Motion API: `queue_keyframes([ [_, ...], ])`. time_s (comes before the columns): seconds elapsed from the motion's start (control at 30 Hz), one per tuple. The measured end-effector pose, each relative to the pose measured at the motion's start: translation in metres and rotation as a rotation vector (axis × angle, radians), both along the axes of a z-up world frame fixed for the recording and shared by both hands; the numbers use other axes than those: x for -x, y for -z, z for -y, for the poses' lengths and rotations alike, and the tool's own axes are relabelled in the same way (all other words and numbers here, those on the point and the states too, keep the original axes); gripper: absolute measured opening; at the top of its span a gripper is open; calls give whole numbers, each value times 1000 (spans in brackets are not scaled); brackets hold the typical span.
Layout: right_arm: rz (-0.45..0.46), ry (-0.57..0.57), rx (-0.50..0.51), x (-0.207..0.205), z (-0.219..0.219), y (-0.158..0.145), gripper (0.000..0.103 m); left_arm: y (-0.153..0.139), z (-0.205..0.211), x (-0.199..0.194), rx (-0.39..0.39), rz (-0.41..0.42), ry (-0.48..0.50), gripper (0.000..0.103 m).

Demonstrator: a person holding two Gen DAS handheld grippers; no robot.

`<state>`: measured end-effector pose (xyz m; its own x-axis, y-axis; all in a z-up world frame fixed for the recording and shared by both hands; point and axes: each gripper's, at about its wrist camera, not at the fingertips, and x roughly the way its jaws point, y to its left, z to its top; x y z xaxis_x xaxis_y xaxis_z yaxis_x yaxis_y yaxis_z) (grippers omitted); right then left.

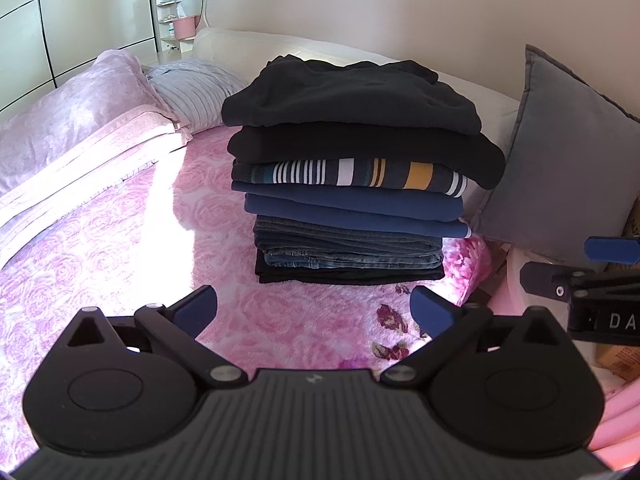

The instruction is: Fold clothes

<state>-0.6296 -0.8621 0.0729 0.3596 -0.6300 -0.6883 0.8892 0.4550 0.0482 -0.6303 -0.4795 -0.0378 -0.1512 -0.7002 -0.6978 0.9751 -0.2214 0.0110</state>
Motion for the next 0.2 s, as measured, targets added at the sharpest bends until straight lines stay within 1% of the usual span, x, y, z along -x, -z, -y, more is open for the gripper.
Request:
queue_keyframes([
  [0.2, 3, 5, -1, 3, 4, 0, 84, -1, 1, 4, 17, -9, 6, 101],
])
